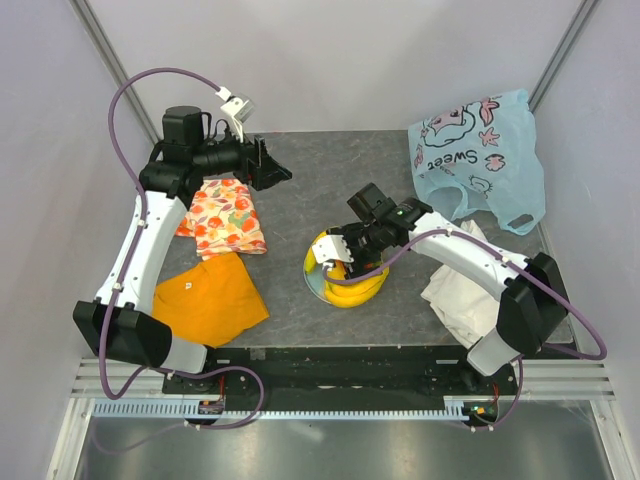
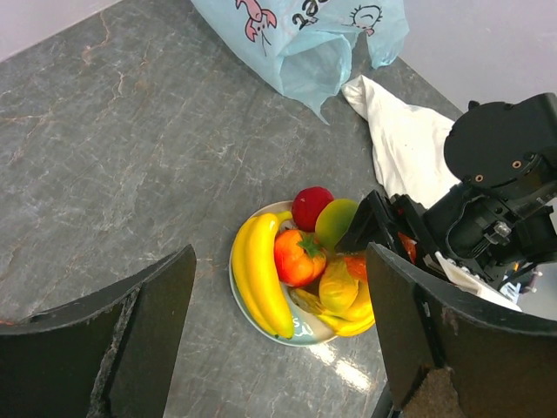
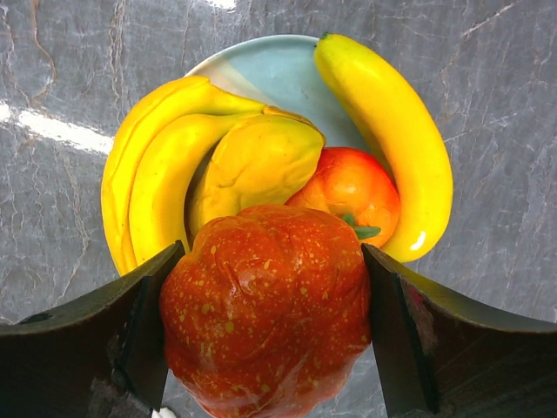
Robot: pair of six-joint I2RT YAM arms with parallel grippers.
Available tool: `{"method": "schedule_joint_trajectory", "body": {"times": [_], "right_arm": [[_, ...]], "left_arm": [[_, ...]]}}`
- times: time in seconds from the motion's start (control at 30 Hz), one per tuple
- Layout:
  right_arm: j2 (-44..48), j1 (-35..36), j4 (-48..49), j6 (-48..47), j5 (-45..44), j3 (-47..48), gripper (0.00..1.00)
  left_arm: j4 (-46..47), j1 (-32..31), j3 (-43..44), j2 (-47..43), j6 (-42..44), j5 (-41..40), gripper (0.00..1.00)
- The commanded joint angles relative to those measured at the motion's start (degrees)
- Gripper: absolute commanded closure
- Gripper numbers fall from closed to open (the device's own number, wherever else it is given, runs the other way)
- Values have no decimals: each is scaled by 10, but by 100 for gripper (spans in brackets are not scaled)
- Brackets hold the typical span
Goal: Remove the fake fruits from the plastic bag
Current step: Place the fake fruit on the plate.
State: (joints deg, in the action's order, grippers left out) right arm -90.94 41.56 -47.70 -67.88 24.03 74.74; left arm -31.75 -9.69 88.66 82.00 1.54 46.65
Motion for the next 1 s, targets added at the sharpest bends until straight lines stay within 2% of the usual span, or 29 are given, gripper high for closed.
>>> {"method": "schedule_joint_trajectory", "body": {"times": [0.0, 0.17, 0.3, 0.37, 0.47, 0.5, 0.57, 0.6, 0.97], "right_arm": [[-2, 7, 2, -45, 9, -8, 63], [-2, 9, -3, -59, -6, -13, 58], [1, 11, -2, -60, -7, -21, 37], [2, 10, -1, -59, -9, -21, 33], [4, 12, 2, -55, -11, -24, 21], [6, 12, 4, -54, -12, -26, 9], [8, 12, 6, -55, -13, -27, 7], [8, 12, 7, -57, -13, -28, 2], [18, 13, -5, -58, -20, -14, 2]], "left_arm": [[0, 4, -6, -10, 17, 15, 14], [1, 5, -12, -14, 20, 16, 14], [1, 6, -16, -17, 21, 19, 14], [0, 6, -17, -18, 21, 19, 14], [3, 6, -16, -15, 21, 23, 14], [3, 6, -15, -16, 21, 25, 15], [4, 6, -14, -13, 20, 26, 15], [5, 6, -14, -12, 20, 27, 15], [6, 6, -12, -6, 18, 39, 15]]}}
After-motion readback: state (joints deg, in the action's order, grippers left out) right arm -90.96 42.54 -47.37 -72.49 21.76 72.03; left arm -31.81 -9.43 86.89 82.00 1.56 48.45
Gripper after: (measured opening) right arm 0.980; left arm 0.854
